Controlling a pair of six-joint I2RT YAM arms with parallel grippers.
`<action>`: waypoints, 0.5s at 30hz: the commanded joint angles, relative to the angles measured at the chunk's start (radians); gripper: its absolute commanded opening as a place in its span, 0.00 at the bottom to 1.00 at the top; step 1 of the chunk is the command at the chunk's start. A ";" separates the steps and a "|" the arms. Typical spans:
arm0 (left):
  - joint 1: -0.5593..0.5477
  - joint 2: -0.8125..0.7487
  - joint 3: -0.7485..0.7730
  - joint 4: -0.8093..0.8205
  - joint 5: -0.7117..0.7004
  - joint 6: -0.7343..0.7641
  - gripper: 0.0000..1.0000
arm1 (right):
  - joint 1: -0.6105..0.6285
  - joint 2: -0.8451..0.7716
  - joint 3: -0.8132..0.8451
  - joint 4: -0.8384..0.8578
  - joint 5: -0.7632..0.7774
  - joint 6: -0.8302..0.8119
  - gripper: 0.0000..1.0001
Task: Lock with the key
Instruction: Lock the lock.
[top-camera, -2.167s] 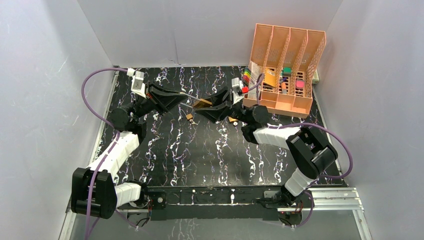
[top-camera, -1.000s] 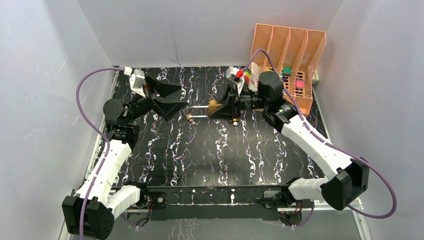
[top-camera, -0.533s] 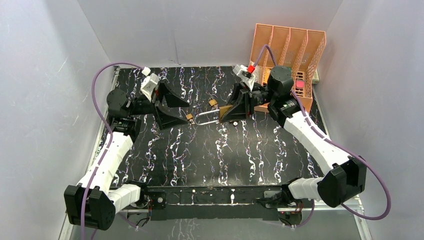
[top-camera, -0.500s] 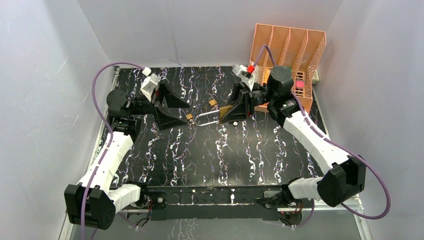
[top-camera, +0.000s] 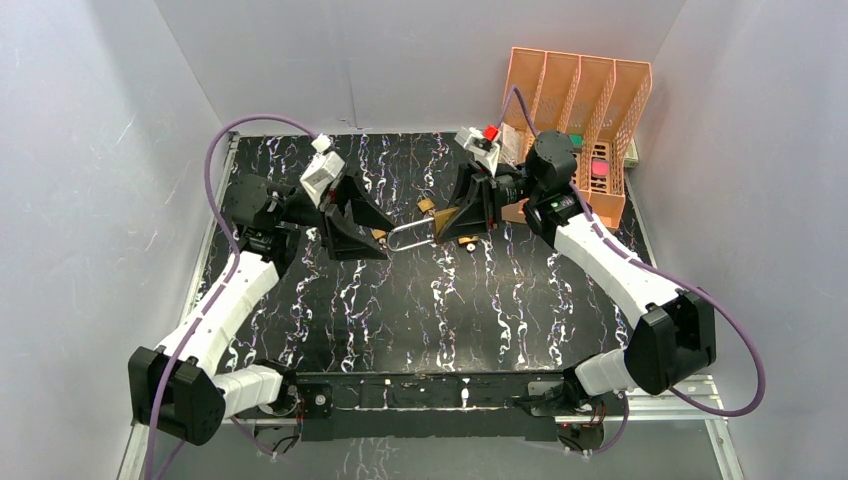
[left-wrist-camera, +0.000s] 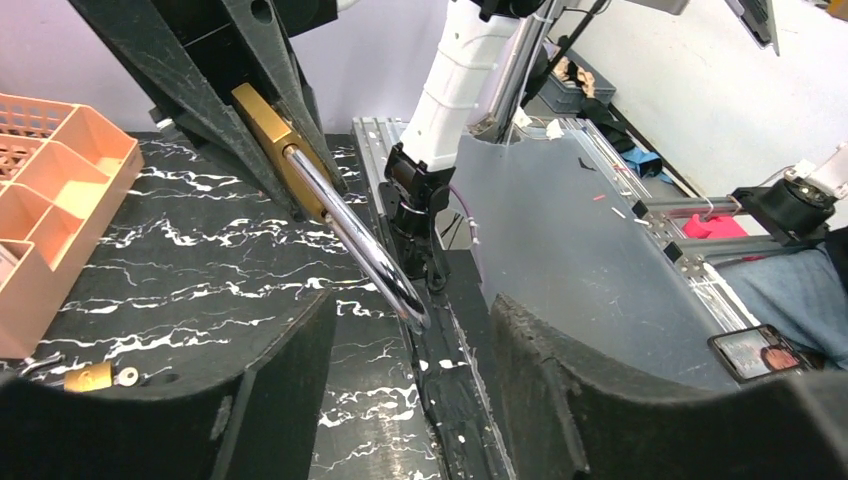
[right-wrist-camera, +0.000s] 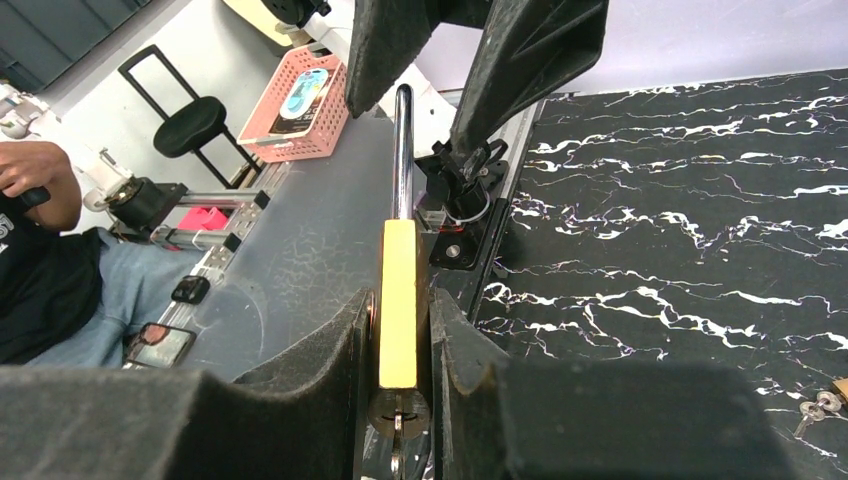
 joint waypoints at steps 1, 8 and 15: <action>-0.028 0.015 0.045 0.043 0.002 -0.002 0.53 | 0.001 -0.010 0.044 0.121 -0.001 0.035 0.00; -0.037 0.018 0.043 0.053 -0.004 -0.003 0.36 | 0.000 -0.013 0.042 0.132 0.002 0.038 0.00; -0.064 0.011 0.041 0.071 0.013 0.001 0.11 | 0.001 -0.014 0.042 0.145 -0.001 0.044 0.00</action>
